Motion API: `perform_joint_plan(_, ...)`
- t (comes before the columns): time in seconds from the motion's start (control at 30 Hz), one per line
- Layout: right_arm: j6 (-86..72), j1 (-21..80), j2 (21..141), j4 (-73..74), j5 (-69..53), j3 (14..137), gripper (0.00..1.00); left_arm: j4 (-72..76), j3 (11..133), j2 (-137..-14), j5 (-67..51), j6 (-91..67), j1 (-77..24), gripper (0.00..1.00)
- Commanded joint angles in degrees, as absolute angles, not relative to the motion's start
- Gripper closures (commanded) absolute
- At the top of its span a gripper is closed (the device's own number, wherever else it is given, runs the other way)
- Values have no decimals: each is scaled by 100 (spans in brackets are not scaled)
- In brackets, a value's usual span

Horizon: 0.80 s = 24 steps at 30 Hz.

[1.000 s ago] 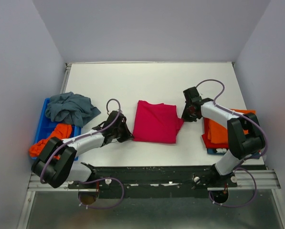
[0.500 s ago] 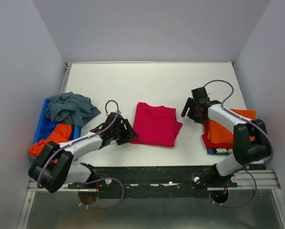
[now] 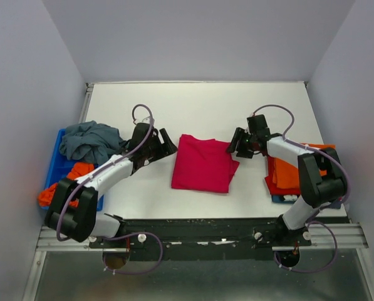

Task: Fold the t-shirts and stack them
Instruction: Put the neatly folded tshirt into the corner of the board with both arms

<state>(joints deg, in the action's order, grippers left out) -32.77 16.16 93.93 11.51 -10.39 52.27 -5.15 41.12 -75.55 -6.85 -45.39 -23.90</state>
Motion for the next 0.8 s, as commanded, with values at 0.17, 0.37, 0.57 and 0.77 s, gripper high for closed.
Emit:
perform_joint_plan(0.17, -3094, 1881, 10256, 1573, -879, 5879, 45, 228, 4938, -9060, -756, -3885, -2303, 25)
perform_joint_plan(0.37, -3085, 2170, 10669, 1941, -449, 6283, 50, 343, 5554, -10097, -1010, -3929, -2303, 30)
perform_joint_plan(0.57, -3138, 2311, 11003, 2136, -308, 6530, 63, 387, 5880, -10626, -1055, -3990, -2303, 43)
perform_joint_plan(0.77, -3138, 2312, 10908, 1978, -299, 6548, 99, 465, 5933, -10819, -923, -4078, -2303, 58)
